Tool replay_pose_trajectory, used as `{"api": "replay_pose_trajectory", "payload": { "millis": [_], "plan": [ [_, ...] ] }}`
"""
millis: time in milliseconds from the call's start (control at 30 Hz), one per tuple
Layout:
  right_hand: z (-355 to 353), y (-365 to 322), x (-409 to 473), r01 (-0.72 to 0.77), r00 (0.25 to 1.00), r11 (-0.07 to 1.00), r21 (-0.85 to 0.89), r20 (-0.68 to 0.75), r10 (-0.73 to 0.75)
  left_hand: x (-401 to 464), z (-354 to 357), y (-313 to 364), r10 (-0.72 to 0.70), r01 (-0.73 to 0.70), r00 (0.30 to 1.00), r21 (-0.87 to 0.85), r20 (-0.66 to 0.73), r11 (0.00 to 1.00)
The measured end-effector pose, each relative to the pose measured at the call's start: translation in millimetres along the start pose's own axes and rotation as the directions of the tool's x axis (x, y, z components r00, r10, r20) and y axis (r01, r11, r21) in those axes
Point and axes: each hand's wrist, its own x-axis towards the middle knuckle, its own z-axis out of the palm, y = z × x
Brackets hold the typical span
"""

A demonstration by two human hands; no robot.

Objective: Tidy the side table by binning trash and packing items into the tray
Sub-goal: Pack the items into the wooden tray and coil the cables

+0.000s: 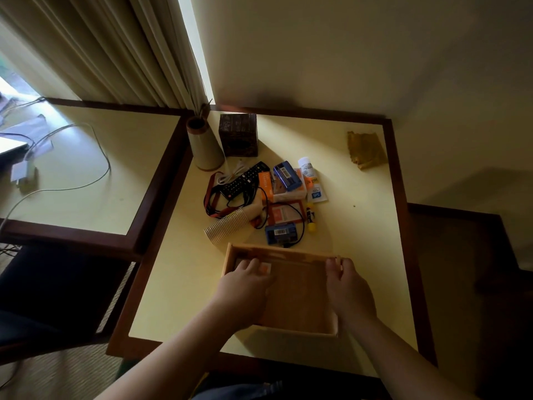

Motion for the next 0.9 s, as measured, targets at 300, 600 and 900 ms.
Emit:
{"api": "replay_pose_trajectory", "payload": {
  "millis": [300, 600, 900],
  "plan": [
    [-27, -86, 78, 0.347, 0.937, 0.932, -0.107, -0.003, -0.349, -5, -6, 13, -0.072, 0.077, 0.996, -0.094, 0.05, 0.993],
    [25, -162, 200, 0.355, 0.935, 0.884, -0.304, 0.106, -0.339, -11, -6, -31, -0.396, 0.182, 0.831, -0.481, -0.39, 0.858],
    [17, -132, 161, 0.605, 0.796, 0.791, -0.096, 0.114, -0.595, 17, 19, -38, -0.315, 0.113, 0.885, -0.5, -0.341, 0.859]
  ]
}}
